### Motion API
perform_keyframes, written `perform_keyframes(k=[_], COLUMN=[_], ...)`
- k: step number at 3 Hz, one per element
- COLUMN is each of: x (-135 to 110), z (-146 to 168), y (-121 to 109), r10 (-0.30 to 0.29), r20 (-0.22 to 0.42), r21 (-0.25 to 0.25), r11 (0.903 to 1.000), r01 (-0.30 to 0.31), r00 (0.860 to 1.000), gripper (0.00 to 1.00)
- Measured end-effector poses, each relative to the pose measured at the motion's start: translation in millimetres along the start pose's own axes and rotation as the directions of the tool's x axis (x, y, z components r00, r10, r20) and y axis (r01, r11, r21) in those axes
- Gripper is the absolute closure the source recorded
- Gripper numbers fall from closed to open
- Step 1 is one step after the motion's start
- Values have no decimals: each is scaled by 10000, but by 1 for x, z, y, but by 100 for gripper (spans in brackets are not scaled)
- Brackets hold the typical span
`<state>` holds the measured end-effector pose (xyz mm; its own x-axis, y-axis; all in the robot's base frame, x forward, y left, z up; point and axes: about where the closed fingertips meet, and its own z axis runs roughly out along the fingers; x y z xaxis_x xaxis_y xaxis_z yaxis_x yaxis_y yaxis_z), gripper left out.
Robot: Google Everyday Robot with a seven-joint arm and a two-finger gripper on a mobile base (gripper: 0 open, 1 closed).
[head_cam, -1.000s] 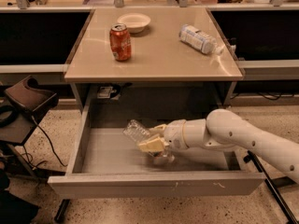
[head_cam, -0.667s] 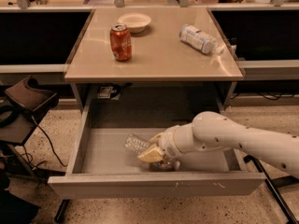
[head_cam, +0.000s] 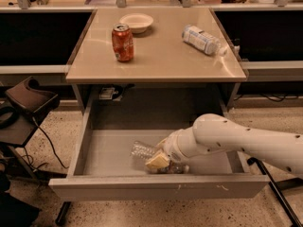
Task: Place water bottle into top drawer
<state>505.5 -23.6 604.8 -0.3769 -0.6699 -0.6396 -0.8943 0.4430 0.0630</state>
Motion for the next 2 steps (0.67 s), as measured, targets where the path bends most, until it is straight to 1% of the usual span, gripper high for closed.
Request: perform_keyframes(k=[2], x=[0], z=[0], y=[0], r10=[-1], r20=[0], r21=[-1], r11=[10000], r01=[1], r00=[10000], gripper=[11])
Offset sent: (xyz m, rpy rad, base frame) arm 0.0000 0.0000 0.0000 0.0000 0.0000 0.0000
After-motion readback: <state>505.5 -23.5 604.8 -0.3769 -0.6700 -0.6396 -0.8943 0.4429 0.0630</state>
